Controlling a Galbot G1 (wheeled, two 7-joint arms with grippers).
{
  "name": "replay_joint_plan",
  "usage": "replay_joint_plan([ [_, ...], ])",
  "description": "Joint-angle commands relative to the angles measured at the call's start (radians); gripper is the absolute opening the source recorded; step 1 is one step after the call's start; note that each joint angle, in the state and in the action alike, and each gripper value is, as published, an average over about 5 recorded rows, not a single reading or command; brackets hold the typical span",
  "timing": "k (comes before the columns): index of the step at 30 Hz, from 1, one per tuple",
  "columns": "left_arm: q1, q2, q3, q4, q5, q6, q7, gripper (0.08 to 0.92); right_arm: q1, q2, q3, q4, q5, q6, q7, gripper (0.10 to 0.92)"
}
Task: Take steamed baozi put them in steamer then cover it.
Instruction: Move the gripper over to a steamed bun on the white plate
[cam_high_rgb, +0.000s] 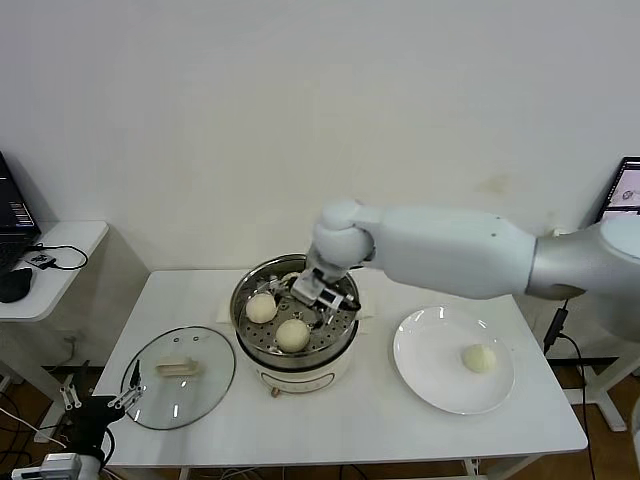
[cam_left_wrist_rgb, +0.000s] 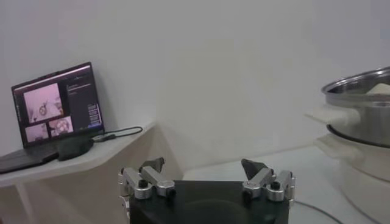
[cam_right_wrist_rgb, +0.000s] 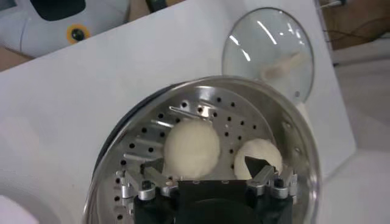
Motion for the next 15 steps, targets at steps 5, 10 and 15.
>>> replay_joint_plan([
  [5,-0.008,0.007,0.008,-0.005,0.0,0.003,0.002,0.823,0.026,-0.379,0.083,0.146,0.091,-0.274,-0.047,0.823],
  [10,-0.011,0.011,0.019,-0.004,0.001,0.003,0.003,0.823,-0.087,-0.584,0.124,0.173,0.034,-0.33,-0.046,0.823],
  [15,-0.017,0.015,0.024,-0.002,0.001,0.007,0.004,0.823,-0.239,-0.691,0.188,0.138,-0.117,-0.274,-0.067,0.823],
])
